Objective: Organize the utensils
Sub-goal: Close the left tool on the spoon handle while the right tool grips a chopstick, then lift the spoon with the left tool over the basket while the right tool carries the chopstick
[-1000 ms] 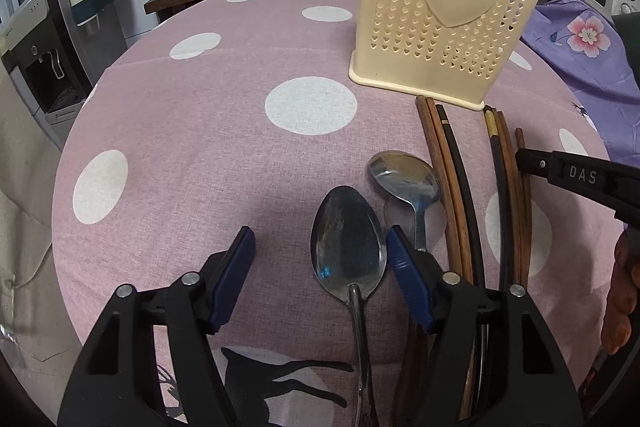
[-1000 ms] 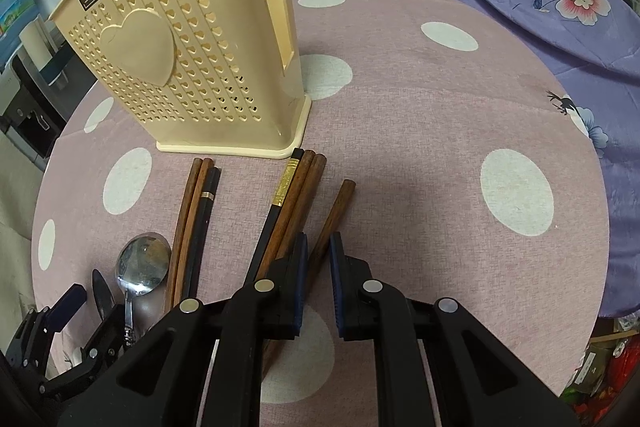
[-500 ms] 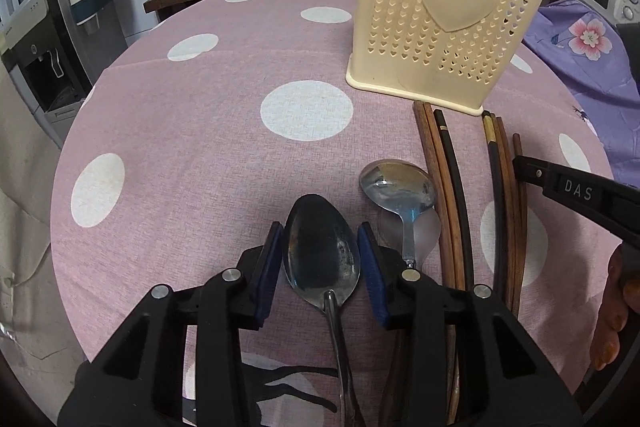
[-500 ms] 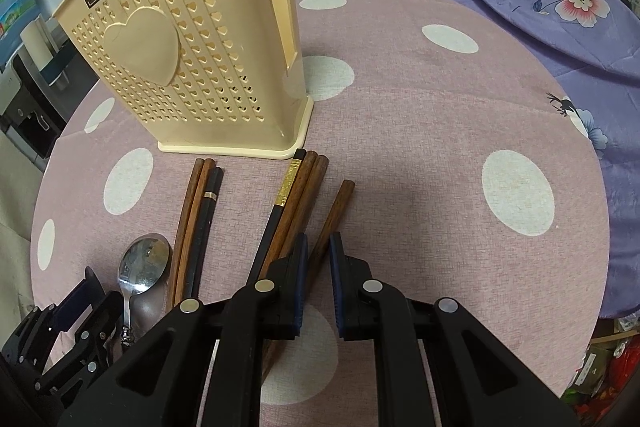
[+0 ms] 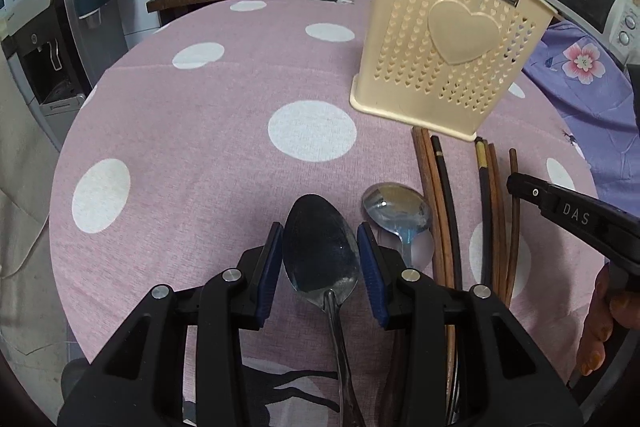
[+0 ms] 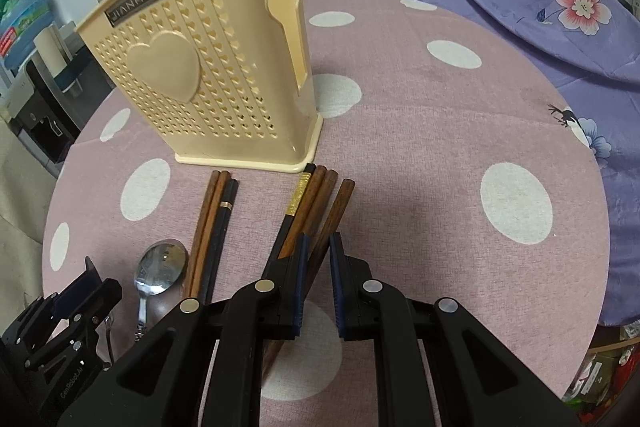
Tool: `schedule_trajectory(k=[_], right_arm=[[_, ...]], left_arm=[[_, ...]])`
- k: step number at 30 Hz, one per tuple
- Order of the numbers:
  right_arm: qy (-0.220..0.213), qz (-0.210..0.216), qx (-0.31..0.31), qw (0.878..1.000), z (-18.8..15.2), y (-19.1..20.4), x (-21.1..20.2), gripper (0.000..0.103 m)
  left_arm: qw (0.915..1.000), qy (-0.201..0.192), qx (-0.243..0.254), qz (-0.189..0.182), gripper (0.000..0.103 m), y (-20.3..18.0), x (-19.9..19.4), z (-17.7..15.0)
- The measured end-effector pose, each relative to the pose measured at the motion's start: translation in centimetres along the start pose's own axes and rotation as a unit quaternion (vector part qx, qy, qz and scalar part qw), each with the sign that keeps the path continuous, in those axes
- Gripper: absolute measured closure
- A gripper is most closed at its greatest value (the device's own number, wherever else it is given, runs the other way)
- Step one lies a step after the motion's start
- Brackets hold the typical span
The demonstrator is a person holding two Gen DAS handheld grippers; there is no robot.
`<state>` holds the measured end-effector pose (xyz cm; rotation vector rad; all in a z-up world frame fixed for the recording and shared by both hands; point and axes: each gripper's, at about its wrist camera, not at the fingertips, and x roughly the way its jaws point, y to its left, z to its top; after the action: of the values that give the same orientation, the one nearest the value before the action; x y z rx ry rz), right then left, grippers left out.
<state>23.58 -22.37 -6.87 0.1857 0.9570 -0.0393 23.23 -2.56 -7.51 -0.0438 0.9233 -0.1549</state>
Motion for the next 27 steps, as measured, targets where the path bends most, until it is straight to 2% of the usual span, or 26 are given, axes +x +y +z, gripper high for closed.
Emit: schedule_trajectory(k=[15, 27], right_arm=[[-0.076, 0.104, 0.002, 0.992, 0.6, -0.4, -8.0, 0.093], [-0.123, 0.126, -0.042, 0.983, 0.3, 1.1, -12.8, 0.095]], left_arm=[[0.9964, -0.080, 0.027, -0.012, 0.065, -0.7, -6.2, 1.7], [0.9935, -0.107, 0.036, -0.015, 0.065, -0.9, -9.1, 2.3]])
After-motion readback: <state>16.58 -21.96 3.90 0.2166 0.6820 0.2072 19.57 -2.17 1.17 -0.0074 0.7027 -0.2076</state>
